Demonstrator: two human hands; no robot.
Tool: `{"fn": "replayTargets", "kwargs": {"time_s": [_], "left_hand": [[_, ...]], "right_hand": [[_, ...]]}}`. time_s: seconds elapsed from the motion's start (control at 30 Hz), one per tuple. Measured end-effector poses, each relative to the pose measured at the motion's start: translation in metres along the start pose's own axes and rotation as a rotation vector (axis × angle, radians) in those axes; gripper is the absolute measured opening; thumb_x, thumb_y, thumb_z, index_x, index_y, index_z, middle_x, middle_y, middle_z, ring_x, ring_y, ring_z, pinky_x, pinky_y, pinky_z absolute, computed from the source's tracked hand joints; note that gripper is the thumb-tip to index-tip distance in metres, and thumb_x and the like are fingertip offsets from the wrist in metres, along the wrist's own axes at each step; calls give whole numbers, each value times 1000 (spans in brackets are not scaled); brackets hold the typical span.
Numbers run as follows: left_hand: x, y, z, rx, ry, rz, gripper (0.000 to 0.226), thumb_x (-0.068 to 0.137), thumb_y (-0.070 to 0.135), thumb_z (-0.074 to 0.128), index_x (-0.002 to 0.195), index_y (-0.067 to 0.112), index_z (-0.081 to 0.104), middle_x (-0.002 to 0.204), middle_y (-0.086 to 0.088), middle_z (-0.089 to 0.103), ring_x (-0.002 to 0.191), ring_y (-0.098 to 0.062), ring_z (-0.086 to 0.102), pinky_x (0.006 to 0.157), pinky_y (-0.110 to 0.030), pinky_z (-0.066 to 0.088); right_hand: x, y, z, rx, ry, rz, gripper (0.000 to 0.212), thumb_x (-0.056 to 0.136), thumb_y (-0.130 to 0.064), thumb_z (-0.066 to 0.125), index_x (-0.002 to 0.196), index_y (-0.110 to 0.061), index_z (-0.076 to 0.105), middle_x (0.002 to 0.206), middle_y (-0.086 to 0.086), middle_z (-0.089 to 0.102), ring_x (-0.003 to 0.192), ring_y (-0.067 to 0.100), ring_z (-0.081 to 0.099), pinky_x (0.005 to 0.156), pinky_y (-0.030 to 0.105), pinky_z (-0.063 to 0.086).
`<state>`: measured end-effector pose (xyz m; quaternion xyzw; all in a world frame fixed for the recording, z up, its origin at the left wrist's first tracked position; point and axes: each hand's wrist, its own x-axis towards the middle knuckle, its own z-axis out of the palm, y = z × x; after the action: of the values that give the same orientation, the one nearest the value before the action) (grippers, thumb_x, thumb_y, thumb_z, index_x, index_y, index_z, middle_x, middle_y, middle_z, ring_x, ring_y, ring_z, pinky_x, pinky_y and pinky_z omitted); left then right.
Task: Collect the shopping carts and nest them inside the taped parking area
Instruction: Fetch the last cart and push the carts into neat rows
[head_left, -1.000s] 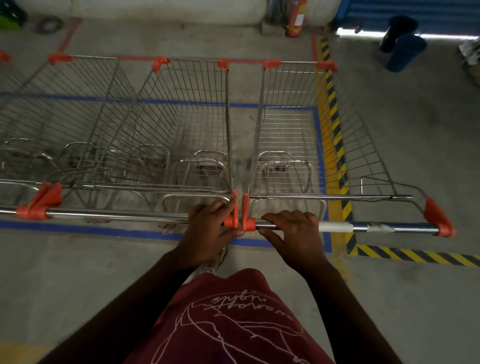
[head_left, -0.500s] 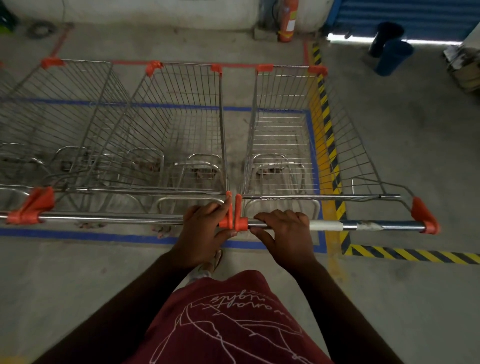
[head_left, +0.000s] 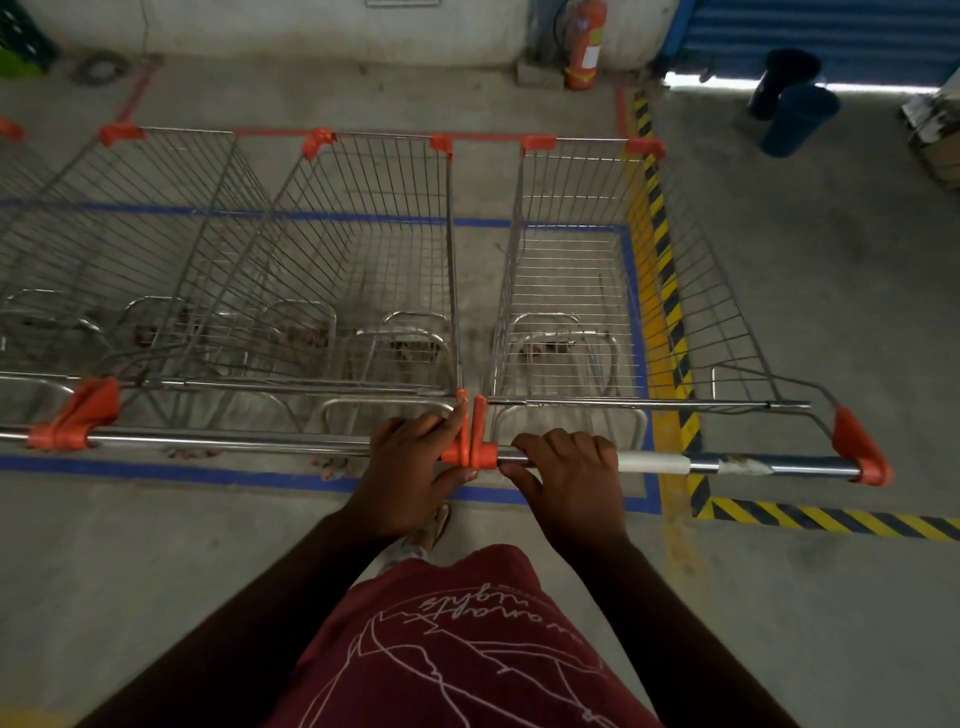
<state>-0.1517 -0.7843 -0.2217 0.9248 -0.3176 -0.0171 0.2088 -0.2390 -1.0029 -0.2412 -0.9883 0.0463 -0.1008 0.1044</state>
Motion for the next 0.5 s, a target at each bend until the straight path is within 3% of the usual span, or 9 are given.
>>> {"fn": "replayTargets", "kwargs": {"time_s": [0.13, 0.27, 0.5], "left_hand": [[-2, -2, -1, -12, -12, 0, 82, 87, 60, 55, 155, 18, 39, 107, 8, 59, 98, -13, 60, 95, -30, 30], [-3, -3, -1, -4, -18, 2, 82, 87, 60, 56, 156, 18, 39, 101, 13, 56, 94, -10, 58, 91, -24, 24], [-4, -1, -3, -19, -33, -17, 80, 89, 60, 51, 155, 18, 40, 102, 11, 59, 95, -11, 59, 93, -27, 25]], "right_hand": [[0, -1, 0, -24, 1, -22, 39, 98, -60, 45, 111, -32, 68, 91, -7, 64, 84, 22, 60, 84, 42, 41], [-1, -2, 1, 1, 14, -22, 39, 97, -61, 47, 110, -32, 70, 90, -8, 64, 84, 22, 60, 82, 41, 39], [-1, -6, -3, 61, -22, 24, 40, 97, -61, 46, 113, -32, 69, 96, -9, 66, 88, 20, 61, 86, 42, 42]]}}
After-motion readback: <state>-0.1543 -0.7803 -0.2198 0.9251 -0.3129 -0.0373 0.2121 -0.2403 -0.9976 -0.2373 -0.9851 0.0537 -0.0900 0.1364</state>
